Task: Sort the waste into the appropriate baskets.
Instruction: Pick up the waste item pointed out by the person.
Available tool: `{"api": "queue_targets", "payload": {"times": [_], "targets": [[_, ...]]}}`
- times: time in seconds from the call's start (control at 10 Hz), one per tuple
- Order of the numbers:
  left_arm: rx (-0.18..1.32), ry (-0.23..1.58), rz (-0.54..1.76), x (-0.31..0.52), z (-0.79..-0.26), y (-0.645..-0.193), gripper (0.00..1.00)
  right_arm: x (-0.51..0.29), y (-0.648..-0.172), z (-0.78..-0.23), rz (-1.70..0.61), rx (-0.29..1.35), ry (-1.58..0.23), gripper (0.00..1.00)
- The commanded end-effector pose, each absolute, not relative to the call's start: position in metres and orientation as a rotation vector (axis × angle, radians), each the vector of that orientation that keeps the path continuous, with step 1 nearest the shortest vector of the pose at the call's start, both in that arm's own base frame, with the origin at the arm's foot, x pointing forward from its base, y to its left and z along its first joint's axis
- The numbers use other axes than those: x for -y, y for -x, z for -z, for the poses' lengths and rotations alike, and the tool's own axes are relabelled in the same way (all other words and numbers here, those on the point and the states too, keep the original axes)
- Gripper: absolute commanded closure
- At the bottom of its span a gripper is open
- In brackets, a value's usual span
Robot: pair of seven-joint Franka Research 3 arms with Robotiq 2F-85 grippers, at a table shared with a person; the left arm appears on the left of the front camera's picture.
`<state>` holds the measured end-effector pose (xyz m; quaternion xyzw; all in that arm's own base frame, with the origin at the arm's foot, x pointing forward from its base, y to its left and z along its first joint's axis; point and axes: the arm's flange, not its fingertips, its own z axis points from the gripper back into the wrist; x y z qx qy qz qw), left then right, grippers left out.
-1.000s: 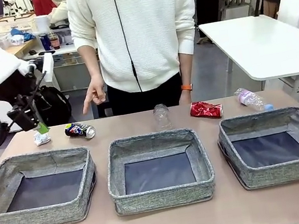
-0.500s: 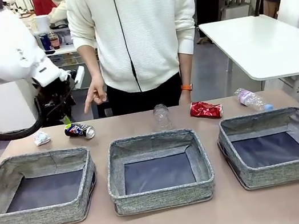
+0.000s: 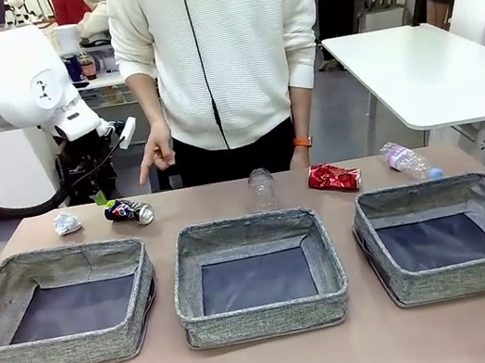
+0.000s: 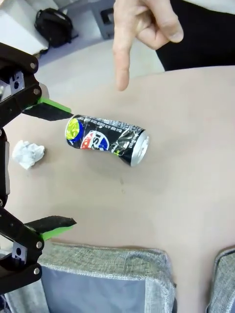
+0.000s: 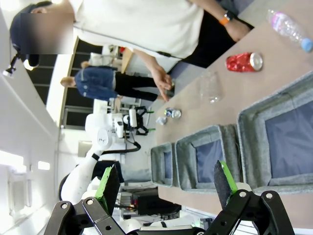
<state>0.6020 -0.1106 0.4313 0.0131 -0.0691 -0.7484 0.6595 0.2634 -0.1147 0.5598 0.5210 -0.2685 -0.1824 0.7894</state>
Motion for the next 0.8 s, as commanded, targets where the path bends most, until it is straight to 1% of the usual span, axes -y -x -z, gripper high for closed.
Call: {"api": "queue_targets", "payload": {"times": [0.0,0.2,0.3,0.4,0.6,0.7], "targets": [[0.148,-0.027,1.686,0.107,-0.431,-0.602,0.00,0.117,-0.266,-0.562,0.369,0.596,-1.140,0.00],[0.154,0.009,1.703,0.105,-0.408,-0.647,0.00,0.117,-0.266,-0.562,0.369,0.596,-1.140,0.00],[0.134,0.062,1.730,0.105,-0.401,-0.656,0.00,0.117,-0.266,-0.562,0.369,0.596,-1.140,0.00],[0.117,0.086,1.721,0.104,-0.392,-0.662,0.00,0.117,-0.266,-0.562,0.369,0.596,-1.140,0.00],[0.128,0.115,1.737,0.100,-0.376,-0.662,0.00,0.117,-0.266,-0.562,0.369,0.596,-1.140,0.00],[0.113,0.106,1.714,0.099,-0.365,-0.664,0.00,0.117,-0.266,-0.562,0.369,0.596,-1.140,0.00]]}}
